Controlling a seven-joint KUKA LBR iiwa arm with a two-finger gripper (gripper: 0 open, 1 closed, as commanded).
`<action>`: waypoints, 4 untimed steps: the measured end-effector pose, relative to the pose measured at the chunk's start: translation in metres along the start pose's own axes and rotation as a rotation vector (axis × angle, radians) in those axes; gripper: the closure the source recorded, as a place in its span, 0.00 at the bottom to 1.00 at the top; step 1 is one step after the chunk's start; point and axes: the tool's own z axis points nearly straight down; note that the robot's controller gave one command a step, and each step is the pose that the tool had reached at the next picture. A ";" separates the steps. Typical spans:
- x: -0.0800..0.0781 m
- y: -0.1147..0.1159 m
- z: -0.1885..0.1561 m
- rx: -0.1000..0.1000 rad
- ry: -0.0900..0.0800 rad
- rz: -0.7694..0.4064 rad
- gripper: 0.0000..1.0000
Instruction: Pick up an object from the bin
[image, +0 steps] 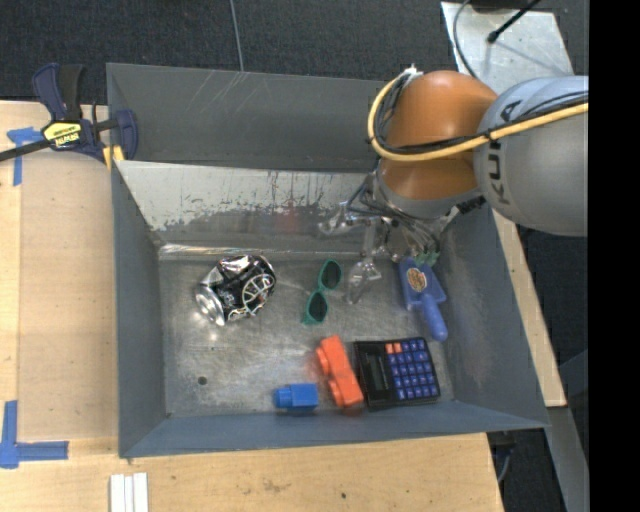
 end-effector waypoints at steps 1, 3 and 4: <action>-0.005 0.028 0.021 -0.007 0.014 -0.317 0.00; -0.012 0.035 0.048 -0.006 0.006 -0.704 0.00; -0.013 0.031 0.074 -0.007 -0.003 -0.891 1.00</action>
Offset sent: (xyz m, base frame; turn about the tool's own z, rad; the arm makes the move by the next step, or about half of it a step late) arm -0.0020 0.0322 -0.0068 -0.4111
